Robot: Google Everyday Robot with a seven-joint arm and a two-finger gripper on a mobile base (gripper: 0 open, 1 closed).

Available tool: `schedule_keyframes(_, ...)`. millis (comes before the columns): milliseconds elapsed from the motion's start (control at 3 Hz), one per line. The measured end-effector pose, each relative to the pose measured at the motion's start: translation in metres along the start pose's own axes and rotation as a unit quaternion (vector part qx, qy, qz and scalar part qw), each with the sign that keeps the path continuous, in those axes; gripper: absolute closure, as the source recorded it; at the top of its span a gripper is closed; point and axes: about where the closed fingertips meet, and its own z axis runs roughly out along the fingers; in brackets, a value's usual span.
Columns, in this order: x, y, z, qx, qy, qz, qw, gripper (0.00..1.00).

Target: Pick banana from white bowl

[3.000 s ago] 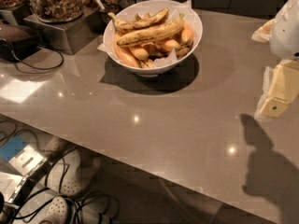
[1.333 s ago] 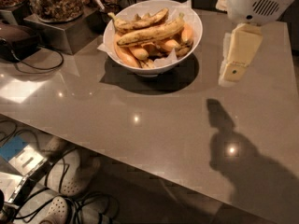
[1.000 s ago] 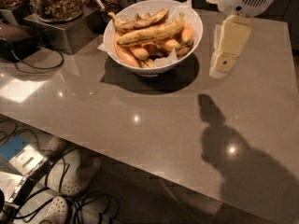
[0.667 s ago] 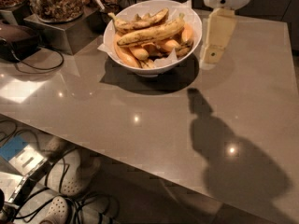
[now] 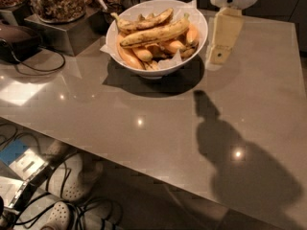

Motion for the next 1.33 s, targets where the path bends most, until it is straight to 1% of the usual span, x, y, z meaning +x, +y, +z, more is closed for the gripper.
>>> schedule_keyframes(333,-0.017,-0.02,0.007,-0.004,-0.004,-0.017,0.9998,0.0)
schedule_keyframes(667,-0.036,-0.041,0.021,-0.014,-0.005,-0.035,0.9993,0.0)
schedule_keyframes(1000,-0.048,-0.057,0.034,-0.021,-0.004,-0.042,0.9989,0.0)
schedule_keyframes(1333,-0.054,-0.07,0.05,-0.03,-0.006,-0.039,0.9987,0.0)
